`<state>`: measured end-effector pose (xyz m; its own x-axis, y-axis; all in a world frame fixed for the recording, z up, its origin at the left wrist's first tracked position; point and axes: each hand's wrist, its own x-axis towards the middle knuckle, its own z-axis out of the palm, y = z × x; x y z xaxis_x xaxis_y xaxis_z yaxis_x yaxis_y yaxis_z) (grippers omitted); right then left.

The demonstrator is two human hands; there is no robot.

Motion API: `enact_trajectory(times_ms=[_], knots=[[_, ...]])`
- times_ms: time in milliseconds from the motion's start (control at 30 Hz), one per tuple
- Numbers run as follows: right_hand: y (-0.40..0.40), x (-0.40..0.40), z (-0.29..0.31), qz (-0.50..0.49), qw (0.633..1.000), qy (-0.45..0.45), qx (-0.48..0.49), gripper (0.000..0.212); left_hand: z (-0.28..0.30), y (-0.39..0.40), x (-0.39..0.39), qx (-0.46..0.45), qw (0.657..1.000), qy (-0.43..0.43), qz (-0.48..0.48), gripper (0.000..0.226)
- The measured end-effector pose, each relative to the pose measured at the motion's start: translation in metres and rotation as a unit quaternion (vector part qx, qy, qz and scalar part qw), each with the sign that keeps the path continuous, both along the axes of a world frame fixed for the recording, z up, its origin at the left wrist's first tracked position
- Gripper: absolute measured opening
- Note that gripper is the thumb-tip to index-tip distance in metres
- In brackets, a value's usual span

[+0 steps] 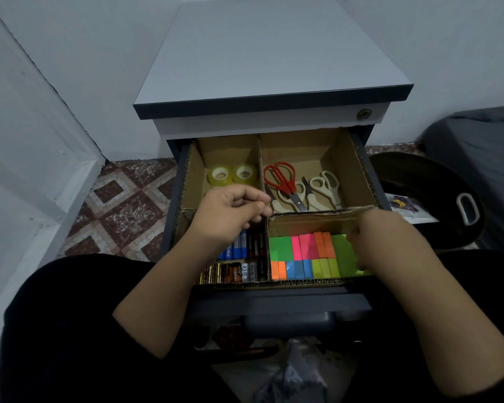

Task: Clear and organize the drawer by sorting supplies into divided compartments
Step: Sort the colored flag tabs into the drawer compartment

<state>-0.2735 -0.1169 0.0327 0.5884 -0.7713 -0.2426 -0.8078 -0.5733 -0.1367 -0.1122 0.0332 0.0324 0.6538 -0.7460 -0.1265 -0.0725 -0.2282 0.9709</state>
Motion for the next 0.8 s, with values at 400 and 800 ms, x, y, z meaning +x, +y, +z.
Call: enact_trajectory(times_ms=[400, 800], knots=[[0.017, 0.004, 0.001, 0.032, 0.997, 0.069, -0.013, 0.019, -0.001, -0.001, 0.000, 0.000, 1.000, 0.001, 0.001, 0.018], [-0.007, 0.003, 0.027, 0.014, 0.991, 0.089, 0.098, 0.027, 0.001, -0.001, 0.001, 0.005, 1.000, -0.003, -0.003, 0.017]])
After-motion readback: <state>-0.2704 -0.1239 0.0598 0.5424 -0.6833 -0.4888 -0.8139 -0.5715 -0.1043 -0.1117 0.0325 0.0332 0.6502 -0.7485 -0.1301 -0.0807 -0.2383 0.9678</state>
